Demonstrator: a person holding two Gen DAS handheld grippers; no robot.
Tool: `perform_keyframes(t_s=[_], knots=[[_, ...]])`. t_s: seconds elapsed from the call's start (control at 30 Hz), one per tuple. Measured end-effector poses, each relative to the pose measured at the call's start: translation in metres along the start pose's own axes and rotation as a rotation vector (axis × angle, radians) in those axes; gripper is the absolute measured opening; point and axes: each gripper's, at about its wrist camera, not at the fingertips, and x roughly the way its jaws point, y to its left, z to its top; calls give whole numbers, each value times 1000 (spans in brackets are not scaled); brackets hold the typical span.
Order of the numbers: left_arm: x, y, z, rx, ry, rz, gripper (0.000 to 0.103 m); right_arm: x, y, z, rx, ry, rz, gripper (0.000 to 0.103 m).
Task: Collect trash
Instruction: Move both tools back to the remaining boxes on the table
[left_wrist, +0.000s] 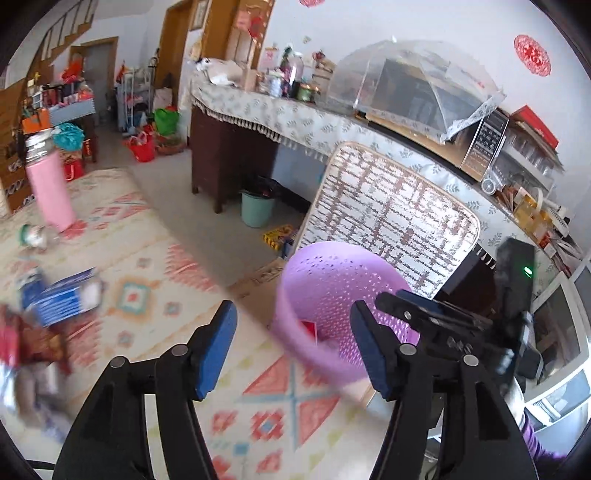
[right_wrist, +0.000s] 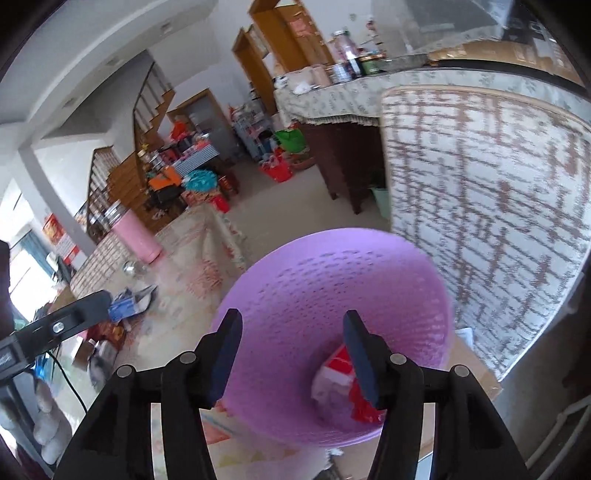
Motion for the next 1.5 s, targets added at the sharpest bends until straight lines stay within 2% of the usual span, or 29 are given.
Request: perform_keyframes(t_s=[0.13,0.23,0.33,0.4,0.5,0.63,0.73,0.9,1.07,1.17,1.23,1.3,1.43,1.5], knots=[[-48,40,-20,-53,-31,66,71,6,37,-7,-50,20,78,69],[-85,84,-39,-121,-52,162,78,11,67,-16,-98,41,141,75],[-115,135,-60,-244,-67,245,81,19,100,-30,-151,81,217,80],[-129,172,-75,-347,-63,278,82,26,127,-40,-200,113,264,81],[-139,212,-87,-440,-72,301,82,38,166,-54,-264,156,304,81],[-131,253,-84,-470,-66,316,82,49,198,-66,-274,186,344,81],[-117,275,-74,-479,-51,305,82,55,208,-70,-251,204,374,81],[-90,301,-60,-482,-7,205,82,62,209,-75,-238,229,373,81],[-73,297,-77,-474,89,65,82,64,203,-74,-215,236,357,81],[-82,263,-95,-369,146,-49,82,67,201,-73,-219,244,342,81],[-94,231,-105,-252,180,-108,82,69,202,-73,-230,250,339,81],[-106,204,-113,-141,200,-91,82,71,205,-74,-241,253,342,81],[-109,178,-112,-4,181,55,82,78,205,-76,-221,259,353,81],[-102,172,-108,21,179,64,82,79,202,-76,-203,260,355,81]])
